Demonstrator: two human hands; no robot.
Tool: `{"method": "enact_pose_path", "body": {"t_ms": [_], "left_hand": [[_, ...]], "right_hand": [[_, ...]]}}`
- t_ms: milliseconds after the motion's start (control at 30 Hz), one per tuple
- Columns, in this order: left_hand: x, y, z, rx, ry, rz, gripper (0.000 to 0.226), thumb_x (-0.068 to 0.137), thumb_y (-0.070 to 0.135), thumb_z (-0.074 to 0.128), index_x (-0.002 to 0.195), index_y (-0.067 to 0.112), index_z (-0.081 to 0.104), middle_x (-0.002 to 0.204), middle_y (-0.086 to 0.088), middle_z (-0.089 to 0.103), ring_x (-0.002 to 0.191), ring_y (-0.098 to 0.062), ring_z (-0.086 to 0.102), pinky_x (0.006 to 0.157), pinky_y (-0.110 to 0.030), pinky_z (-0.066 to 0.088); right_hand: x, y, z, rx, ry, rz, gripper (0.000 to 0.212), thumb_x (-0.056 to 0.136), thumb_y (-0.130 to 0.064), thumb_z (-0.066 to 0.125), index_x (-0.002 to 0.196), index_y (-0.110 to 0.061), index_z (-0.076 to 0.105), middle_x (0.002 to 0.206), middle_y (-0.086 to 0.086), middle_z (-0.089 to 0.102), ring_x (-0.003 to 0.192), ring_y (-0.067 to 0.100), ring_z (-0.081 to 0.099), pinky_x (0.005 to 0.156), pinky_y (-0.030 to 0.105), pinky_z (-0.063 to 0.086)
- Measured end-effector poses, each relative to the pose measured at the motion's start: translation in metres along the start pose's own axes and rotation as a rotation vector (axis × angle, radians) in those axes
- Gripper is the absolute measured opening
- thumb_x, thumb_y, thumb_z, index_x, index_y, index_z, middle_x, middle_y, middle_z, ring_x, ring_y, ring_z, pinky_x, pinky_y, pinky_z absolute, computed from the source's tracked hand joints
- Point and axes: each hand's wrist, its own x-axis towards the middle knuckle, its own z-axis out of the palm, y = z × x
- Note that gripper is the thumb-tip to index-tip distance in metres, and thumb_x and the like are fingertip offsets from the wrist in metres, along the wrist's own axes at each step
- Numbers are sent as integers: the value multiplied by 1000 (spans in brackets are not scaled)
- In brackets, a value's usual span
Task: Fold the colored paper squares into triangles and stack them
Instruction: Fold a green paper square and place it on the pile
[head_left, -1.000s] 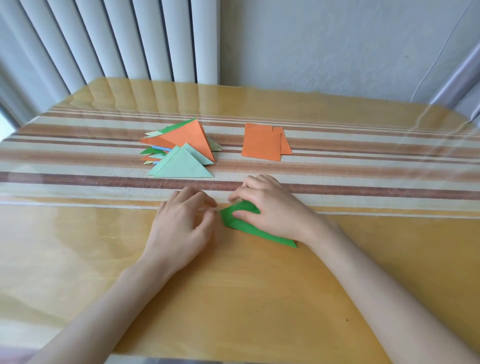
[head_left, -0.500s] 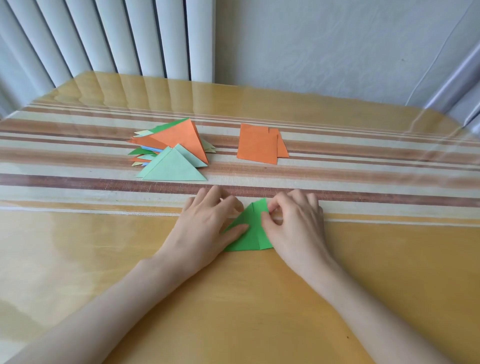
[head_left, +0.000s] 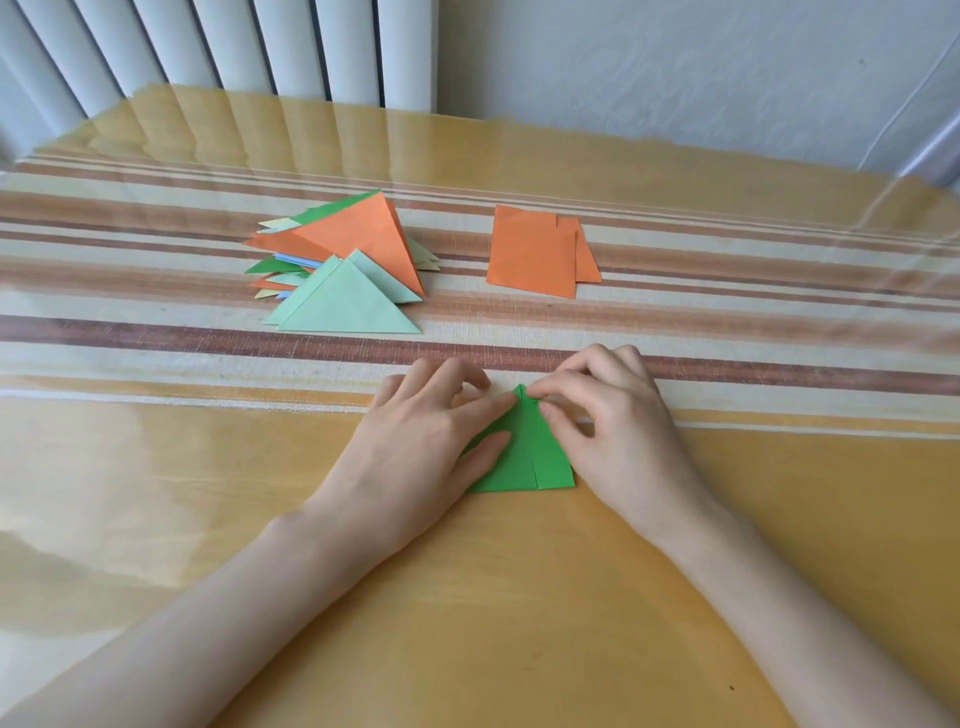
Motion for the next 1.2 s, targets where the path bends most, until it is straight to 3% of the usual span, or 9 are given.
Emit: {"method": "enact_pose_path", "body": {"t_ms": [233,433,567,767,933,1000,1067,1133,1200], "left_hand": [[0,0,-1,-1,-25,-11,43,91,42,39,117,24,67,106,-1,59,91,-26,56,76,-38,47],[1,0,-2,-3,-28,-16,43,90,43,39,117,25,67,106,0,59,90,-26,56,76,-38,47],[2,-1,-2,-3,-34,-14,44,90,44,38,117,25,67,106,0,59,91,-25,56,76,-37,45],[1,2,-2,-8,-15,-35,44,88,44,39,115,26,69,103,0,60,89,-27,56,72,-38,47],[1,6,-2,-8,6,-58,47,87,45,36,113,25,70,103,0,60,90,-28,57,72,-38,46],[1,6,-4,-18,-6,-58,52,87,52,35,117,25,68,106,1,59,94,-27,55,77,-39,46],[-1,9,-8,-53,-58,-72,69,82,71,32,126,26,62,113,4,55,103,-22,51,87,-39,42],[-4,11,-11,-68,-104,-80,94,71,86,29,137,24,51,120,5,52,109,-18,45,94,-36,35],[-5,13,-13,-60,-116,-72,103,66,89,30,142,20,45,124,5,50,112,-18,41,96,-34,33]], "right_hand": [[-1,2,-6,-30,-90,-24,22,80,-13,59,93,-16,76,86,-4,60,89,19,48,80,36,45],[1,5,-24,-19,-274,-30,38,82,-13,47,107,-26,73,96,-9,58,96,10,39,89,22,25],[3,6,-22,4,-225,26,41,85,-11,45,117,-21,69,95,-9,59,94,10,40,91,25,31],[-2,5,-13,-234,-230,-95,47,81,6,58,119,-21,68,93,-2,54,92,20,42,83,36,38],[-10,2,-21,-278,-152,-130,46,84,-11,34,102,-17,75,89,-1,61,91,20,42,81,36,37],[-14,1,-21,-180,-76,-45,45,81,-12,33,90,-15,77,87,-2,62,90,19,43,82,34,36],[-13,-3,-21,-35,-6,162,36,83,-12,40,86,-15,75,88,-2,61,93,18,45,84,33,38],[-10,-7,-20,56,-22,337,23,89,-15,50,89,-16,73,93,-2,58,99,18,43,88,31,37],[-9,-11,-17,56,-75,396,16,91,-22,55,90,-17,70,95,-3,54,101,16,40,91,29,33]]}}
